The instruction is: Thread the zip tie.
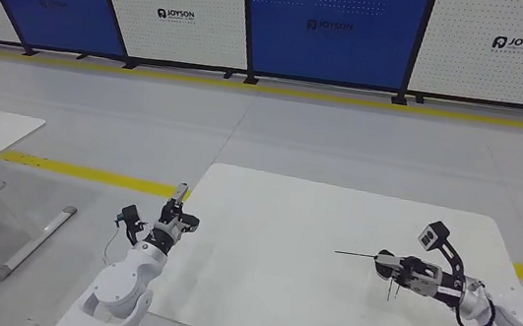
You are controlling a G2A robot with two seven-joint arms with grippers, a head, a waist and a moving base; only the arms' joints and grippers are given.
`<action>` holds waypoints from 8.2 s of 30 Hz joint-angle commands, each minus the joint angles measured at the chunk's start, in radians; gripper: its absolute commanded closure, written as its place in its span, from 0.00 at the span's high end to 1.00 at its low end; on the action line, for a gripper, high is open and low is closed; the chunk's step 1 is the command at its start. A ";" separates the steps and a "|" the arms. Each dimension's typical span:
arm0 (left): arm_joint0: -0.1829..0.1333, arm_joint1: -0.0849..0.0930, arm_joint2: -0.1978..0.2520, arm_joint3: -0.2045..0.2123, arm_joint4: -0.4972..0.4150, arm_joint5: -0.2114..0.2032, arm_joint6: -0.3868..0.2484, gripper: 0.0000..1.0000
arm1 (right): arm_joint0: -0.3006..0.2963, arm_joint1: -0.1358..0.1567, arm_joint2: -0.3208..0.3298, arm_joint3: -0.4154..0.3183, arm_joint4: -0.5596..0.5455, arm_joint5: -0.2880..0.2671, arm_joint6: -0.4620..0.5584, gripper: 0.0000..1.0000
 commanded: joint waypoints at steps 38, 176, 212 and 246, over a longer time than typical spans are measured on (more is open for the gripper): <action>-0.115 -0.018 0.293 -0.032 -0.142 0.065 -0.421 1.00 | -0.041 -0.052 -0.097 -0.072 0.046 -0.097 -0.169 0.00; -0.262 -0.070 0.519 0.111 0.190 -0.162 -0.168 0.00 | -0.120 -0.105 -0.128 -0.199 0.033 -0.026 -0.407 1.00; -0.210 -0.051 0.388 -0.025 0.219 -0.149 -0.127 0.00 | -0.209 -0.065 0.043 -0.254 -0.002 -0.022 -0.430 1.00; -0.160 -0.026 0.216 -0.301 0.060 -0.335 -0.410 0.00 | -0.209 -0.065 0.043 -0.254 -0.002 -0.022 -0.430 1.00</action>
